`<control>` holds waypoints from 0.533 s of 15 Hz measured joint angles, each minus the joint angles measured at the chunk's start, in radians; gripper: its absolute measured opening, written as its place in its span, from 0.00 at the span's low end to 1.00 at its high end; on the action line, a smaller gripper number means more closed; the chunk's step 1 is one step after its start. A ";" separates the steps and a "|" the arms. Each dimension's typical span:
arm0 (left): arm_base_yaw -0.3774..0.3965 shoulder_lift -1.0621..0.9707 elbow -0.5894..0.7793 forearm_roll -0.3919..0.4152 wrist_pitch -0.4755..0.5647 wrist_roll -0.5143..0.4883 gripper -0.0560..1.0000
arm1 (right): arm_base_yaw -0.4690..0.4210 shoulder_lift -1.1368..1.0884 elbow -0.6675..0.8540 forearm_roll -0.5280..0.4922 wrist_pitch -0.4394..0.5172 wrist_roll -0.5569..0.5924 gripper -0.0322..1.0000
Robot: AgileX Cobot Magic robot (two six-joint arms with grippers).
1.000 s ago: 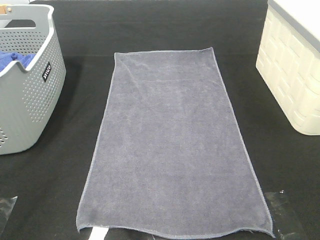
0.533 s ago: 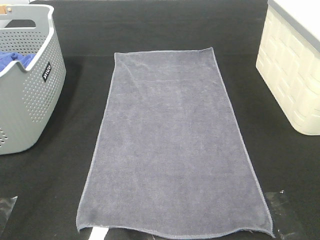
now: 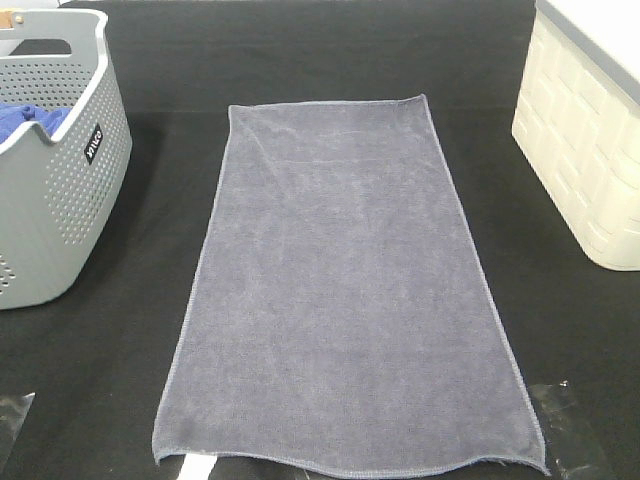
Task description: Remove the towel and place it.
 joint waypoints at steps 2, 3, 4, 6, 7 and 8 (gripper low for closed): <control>0.122 0.000 0.000 0.000 0.000 0.001 0.62 | -0.015 0.000 0.000 0.000 0.000 0.000 0.63; 0.177 -0.006 0.000 0.000 -0.001 0.001 0.62 | -0.043 0.000 0.000 0.000 0.000 0.000 0.63; 0.232 -0.030 0.000 0.000 -0.001 0.001 0.62 | -0.083 0.000 0.000 0.000 0.000 0.000 0.63; 0.296 -0.118 0.000 0.000 -0.002 0.001 0.62 | -0.142 -0.019 0.001 0.000 0.000 0.000 0.63; 0.307 -0.185 0.000 0.000 -0.004 0.001 0.62 | -0.150 -0.049 0.004 0.000 -0.001 0.000 0.63; 0.307 -0.208 0.000 0.000 -0.003 0.001 0.62 | -0.150 -0.068 0.004 0.000 -0.001 0.000 0.63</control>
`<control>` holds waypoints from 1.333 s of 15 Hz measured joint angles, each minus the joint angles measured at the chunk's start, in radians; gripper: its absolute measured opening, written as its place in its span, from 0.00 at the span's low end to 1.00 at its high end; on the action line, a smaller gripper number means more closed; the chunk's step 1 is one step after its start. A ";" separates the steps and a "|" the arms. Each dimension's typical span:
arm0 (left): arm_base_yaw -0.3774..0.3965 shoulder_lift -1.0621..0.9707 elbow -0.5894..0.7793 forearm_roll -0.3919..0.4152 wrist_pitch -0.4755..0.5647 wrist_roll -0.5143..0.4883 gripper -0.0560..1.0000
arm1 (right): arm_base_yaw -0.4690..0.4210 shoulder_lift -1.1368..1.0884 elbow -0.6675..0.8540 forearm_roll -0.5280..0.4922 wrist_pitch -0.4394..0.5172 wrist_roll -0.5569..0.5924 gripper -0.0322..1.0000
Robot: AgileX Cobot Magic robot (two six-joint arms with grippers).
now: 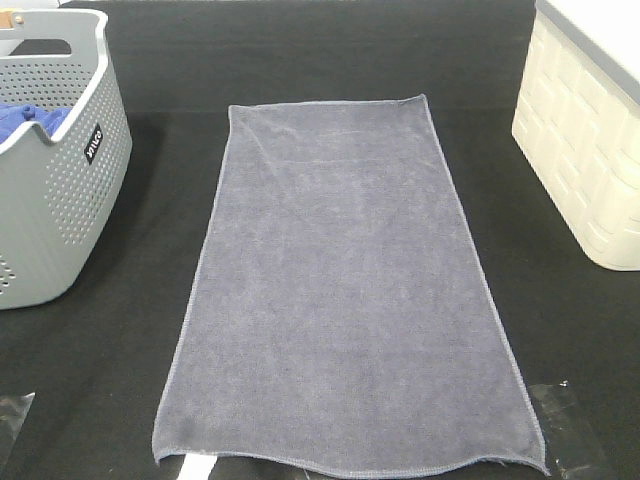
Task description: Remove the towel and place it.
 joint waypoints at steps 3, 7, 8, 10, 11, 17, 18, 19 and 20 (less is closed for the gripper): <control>0.000 -0.003 0.000 0.000 0.000 0.000 0.62 | 0.000 -0.009 0.000 0.000 -0.001 0.000 0.63; 0.000 -0.003 0.000 0.001 0.000 0.000 0.62 | 0.000 -0.009 0.000 0.000 -0.001 0.000 0.63; 0.000 -0.003 0.000 0.001 0.000 0.000 0.62 | 0.000 -0.009 0.000 0.000 -0.001 0.000 0.63; 0.000 -0.004 0.000 0.001 0.000 0.000 0.62 | 0.000 -0.009 0.000 0.000 -0.001 0.000 0.63; 0.000 -0.005 0.000 0.001 0.000 0.000 0.62 | 0.000 -0.009 0.000 0.000 -0.001 0.000 0.63; 0.000 -0.005 0.000 0.001 0.000 0.000 0.62 | 0.000 -0.009 0.000 0.000 -0.001 0.000 0.63; 0.000 -0.005 0.000 0.001 0.000 0.000 0.62 | 0.000 -0.009 0.000 0.000 -0.001 0.000 0.63; 0.000 -0.005 0.000 0.001 0.000 0.000 0.62 | 0.000 -0.009 0.000 0.000 -0.001 0.000 0.63; 0.000 -0.005 0.000 0.001 0.000 0.000 0.62 | 0.000 -0.009 0.000 0.000 -0.001 0.000 0.63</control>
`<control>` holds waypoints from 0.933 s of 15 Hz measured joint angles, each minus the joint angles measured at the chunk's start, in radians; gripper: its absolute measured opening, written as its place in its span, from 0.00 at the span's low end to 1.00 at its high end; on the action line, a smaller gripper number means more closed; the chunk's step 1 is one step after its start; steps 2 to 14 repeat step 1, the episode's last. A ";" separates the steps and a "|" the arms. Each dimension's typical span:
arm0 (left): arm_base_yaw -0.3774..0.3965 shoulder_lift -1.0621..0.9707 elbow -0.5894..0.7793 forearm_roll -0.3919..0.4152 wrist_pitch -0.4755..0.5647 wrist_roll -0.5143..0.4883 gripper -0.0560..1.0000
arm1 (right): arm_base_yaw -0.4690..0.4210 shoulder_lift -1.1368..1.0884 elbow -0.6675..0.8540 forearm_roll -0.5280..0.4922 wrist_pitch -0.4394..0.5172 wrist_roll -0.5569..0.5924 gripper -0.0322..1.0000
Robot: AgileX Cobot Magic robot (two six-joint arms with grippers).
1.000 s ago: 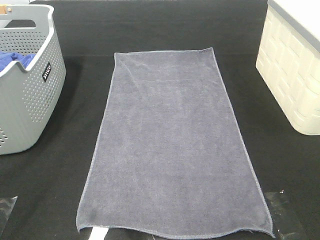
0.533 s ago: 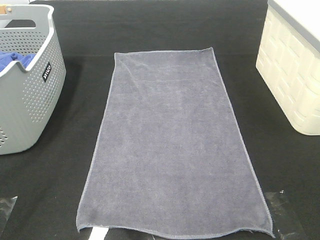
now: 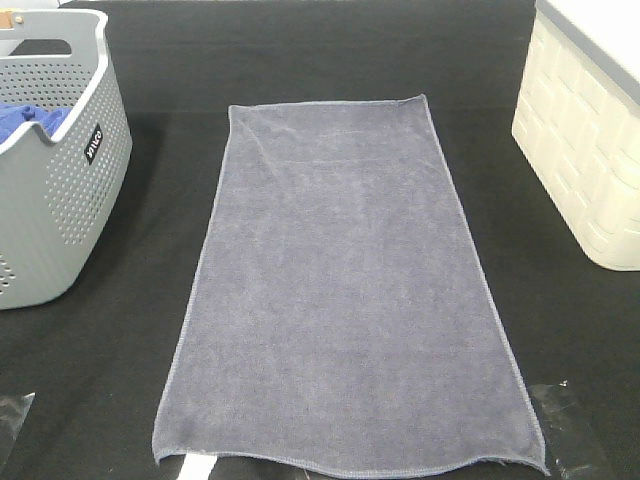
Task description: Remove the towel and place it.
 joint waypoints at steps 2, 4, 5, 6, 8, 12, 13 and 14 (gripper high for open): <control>0.000 0.000 0.000 0.000 0.000 0.000 0.62 | 0.000 0.000 0.000 0.000 0.000 0.000 0.63; 0.000 0.000 0.000 0.000 0.000 0.000 0.62 | 0.000 0.000 0.000 0.000 0.000 0.000 0.63; 0.000 0.000 0.000 0.000 0.000 0.000 0.62 | 0.000 0.000 0.000 0.000 0.000 0.000 0.63; 0.000 0.000 0.000 0.000 0.000 0.000 0.62 | 0.000 0.000 0.000 0.000 0.000 0.000 0.63; 0.000 0.000 0.000 0.000 0.000 0.000 0.62 | 0.000 0.000 0.000 0.000 0.000 0.000 0.63; 0.000 0.000 0.000 0.000 0.000 0.000 0.62 | 0.000 0.000 0.000 0.000 0.000 0.000 0.63; 0.000 0.000 0.000 0.000 0.000 0.000 0.62 | 0.000 0.000 0.000 0.000 0.000 0.000 0.63; 0.000 0.000 0.000 0.000 0.000 0.000 0.62 | 0.000 0.000 0.000 0.000 0.000 0.000 0.63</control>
